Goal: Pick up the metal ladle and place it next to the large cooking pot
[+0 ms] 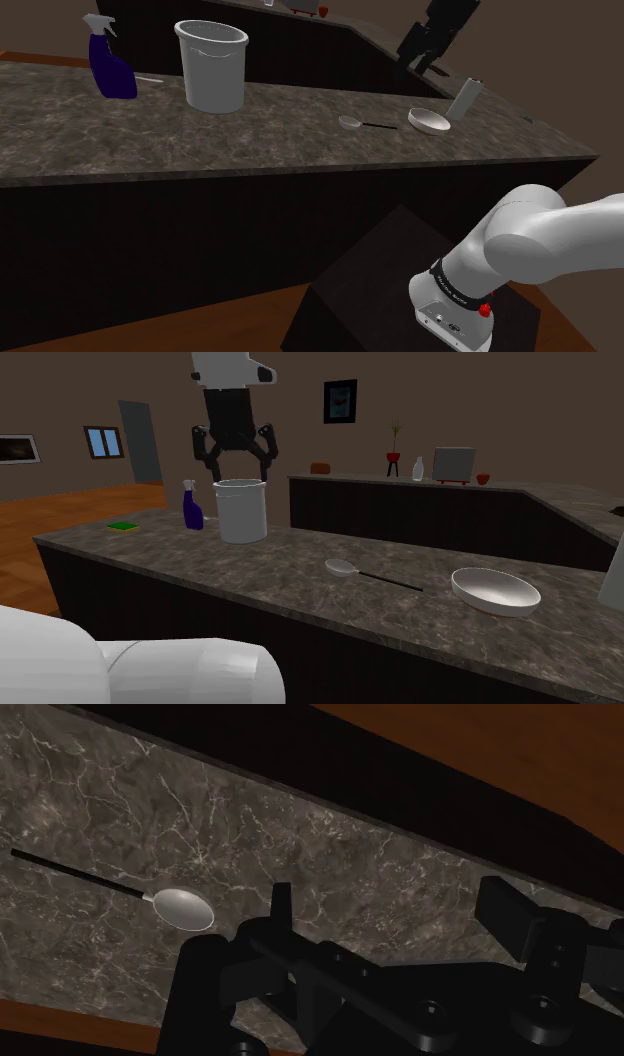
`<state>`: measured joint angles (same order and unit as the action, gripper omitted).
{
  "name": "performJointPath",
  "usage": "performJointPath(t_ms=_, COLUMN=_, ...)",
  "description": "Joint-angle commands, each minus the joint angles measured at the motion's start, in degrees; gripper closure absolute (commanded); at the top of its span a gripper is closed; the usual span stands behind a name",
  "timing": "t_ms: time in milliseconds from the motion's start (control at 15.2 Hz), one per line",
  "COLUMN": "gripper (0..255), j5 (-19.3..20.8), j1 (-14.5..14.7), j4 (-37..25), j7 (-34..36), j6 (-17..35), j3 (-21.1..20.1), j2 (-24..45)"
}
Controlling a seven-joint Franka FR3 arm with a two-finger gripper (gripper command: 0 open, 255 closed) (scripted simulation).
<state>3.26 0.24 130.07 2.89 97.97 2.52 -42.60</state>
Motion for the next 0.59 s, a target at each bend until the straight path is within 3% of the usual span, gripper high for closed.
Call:
performJointPath(t_ms=0, gripper=0, j5=0.0, j1=0.0, j4=0.0, j7=0.0, j6=0.0, j3=0.0, j2=0.0)
performJointPath(t_ms=528, gripper=0, j5=6.4, j1=1.1, j4=5.9, j7=-20.5, j6=7.8, j3=10.8, j2=3.3)
